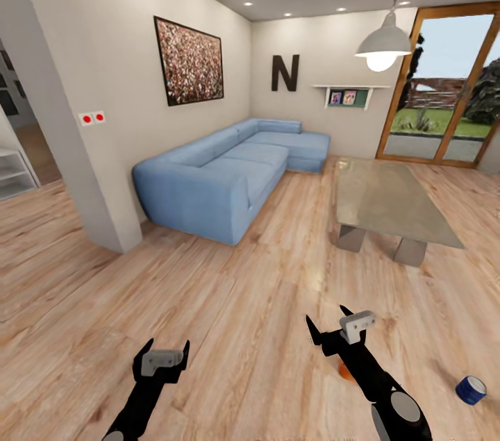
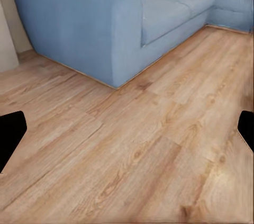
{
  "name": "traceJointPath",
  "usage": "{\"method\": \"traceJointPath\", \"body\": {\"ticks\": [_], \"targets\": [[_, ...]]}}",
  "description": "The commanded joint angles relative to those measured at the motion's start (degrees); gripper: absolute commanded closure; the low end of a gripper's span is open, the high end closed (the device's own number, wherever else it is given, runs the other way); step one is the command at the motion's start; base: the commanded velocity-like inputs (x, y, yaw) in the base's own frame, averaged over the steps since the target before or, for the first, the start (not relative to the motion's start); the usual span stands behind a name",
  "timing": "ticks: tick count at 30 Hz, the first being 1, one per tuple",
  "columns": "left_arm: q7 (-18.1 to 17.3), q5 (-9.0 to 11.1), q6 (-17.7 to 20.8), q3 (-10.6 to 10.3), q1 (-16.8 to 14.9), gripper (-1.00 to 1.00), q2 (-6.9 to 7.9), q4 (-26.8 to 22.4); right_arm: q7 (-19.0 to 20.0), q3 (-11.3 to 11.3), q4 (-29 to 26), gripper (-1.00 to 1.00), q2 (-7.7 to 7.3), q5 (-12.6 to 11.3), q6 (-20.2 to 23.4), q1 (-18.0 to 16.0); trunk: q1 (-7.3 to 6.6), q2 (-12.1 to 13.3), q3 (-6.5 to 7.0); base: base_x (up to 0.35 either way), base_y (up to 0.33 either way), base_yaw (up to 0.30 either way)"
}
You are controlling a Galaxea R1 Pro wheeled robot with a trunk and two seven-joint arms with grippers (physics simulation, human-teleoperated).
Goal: Put the three can of soda from the living room inside the tash can in the kitchen.
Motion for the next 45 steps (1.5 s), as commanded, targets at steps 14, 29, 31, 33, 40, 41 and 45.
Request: {"method": "traceJointPath", "body": {"ticks": [14, 29, 31, 33, 40, 41, 45], "targets": [[0.0, 0.0, 0.0, 0.0, 0.0, -1.0, -0.01, 0.3, 0.4, 0.1, 0.1, -1.0, 0.0, 0.0, -0.1, 0.0, 0.0, 0.0, -0.71, 0.0, -0.278, -0.185], [0.0, 0.0, 0.0, 0.0, 0.0, -1.0, -0.01, 0.3, -0.2, 2.2, 0.3, -1.0, -0.01, 0.3, 0.8, 0.0, 0.0, 0.0, -0.89, 0.0, -0.194, -0.064], [-0.1, 0.0, 0.0, 0.0, 0.0, -1.0, -0.01, 0.3, -0.2, 2.4, 0.2, -1.0, -0.01, 0.4, 0.9, 0.0, 0.0, 0.0, -0.89, 0.034, -0.028, -0.004], [-0.3, 0.0, 0.1, 0.0, 0.0, -1.0, 0.04, 0.3, -0.2, 2.6, 0.0, -1.0, -0.05, 0.5, 0.5, 0.0, 0.0, 0.0, -0.9, 0.123, 0.007, -0.002], [-0.4, 0.0, 0.1, 0.0, 0.0, -1.0, 0.08, 0.3, -0.1, 2.8, -0.1, -1.0, -0.08, 0.2, -0.8, 0.0, 0.0, 0.0, -0.9, 0.209, 0.053, -0.001], [-0.4, 0.0, 0.1, 0.0, 0.0, -1.0, 0.08, 0.3, -0.1, 2.9, -0.1, -1.0, -0.08, 0.2, -0.9, 0.0, 0.0, 0.0, -0.9, 0.243, 0.025, 0.0], [-0.4, 0.0, 0.1, 0.0, 0.0, -1.0, 0.08, 0.3, -0.1, 2.9, -0.1, -1.0, -0.09, 0.1, -0.8, 0.0, 0.0, 0.0, -0.9, 0.224, 0.015, 0.0]]}}
